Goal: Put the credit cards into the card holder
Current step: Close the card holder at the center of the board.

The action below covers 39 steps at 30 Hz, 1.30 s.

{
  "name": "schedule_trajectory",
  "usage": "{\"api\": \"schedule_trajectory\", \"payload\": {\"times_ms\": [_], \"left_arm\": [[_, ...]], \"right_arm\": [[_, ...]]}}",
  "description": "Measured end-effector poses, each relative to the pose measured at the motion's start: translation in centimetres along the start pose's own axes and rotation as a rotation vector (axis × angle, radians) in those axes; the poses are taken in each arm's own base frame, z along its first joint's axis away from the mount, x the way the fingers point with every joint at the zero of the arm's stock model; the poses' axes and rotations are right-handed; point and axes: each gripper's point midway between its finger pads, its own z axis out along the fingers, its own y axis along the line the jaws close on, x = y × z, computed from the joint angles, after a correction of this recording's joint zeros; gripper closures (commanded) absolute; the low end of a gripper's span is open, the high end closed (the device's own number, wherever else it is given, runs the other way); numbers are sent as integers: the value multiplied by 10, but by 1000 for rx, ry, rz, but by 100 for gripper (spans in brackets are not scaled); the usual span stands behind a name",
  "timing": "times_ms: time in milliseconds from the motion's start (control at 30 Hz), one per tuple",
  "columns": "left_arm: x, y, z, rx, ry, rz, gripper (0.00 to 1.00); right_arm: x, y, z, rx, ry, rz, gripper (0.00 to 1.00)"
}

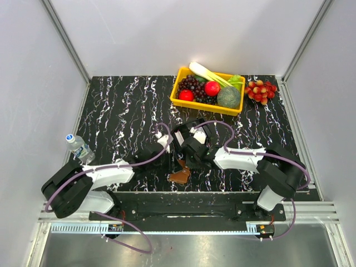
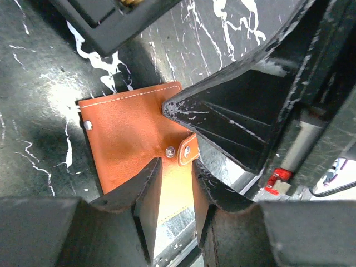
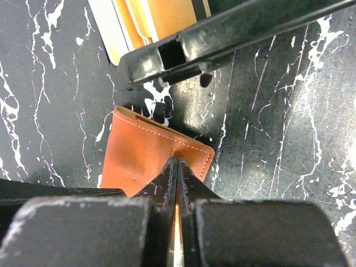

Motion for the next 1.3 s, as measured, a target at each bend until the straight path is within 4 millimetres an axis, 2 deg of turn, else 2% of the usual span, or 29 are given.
{"api": "schedule_trajectory", "payload": {"times_ms": [167,433,700,900,1300], "left_arm": [[15,4,10,13,65,5,67],[13,-4,18,62,72,5,67],[14,-3,19,59,76,1,77],[13,1,19,30,73,3,74],[8,5,16,-7,59,23,74]], "right_arm": [[0,0,0,3,2,-1,97],[0,0,0,4,2,-2,96],[0,1,1,6,4,-6,96],[-1,1,1,6,4,-6,96],[-1,2,1,6,6,-9,96]]}}
